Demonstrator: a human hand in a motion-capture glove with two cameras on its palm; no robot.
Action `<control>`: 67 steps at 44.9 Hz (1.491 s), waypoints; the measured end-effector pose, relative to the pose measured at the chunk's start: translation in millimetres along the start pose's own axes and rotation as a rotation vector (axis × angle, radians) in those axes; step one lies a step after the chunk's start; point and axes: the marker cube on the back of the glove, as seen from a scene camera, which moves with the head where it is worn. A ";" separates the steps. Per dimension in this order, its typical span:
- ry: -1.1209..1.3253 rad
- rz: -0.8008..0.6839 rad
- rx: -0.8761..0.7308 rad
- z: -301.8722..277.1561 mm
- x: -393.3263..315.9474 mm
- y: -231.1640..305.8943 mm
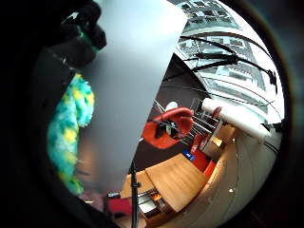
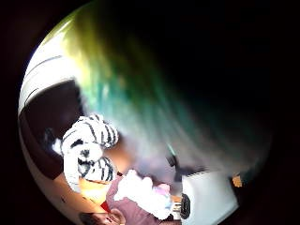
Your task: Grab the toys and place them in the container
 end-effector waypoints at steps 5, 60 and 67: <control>0.007 -0.007 0.009 -0.5 1.8 -1.0; -0.024 0.038 -0.073 -0.8 -33.8 21.6; -0.067 0.044 -0.064 -13.3 -32.7 40.8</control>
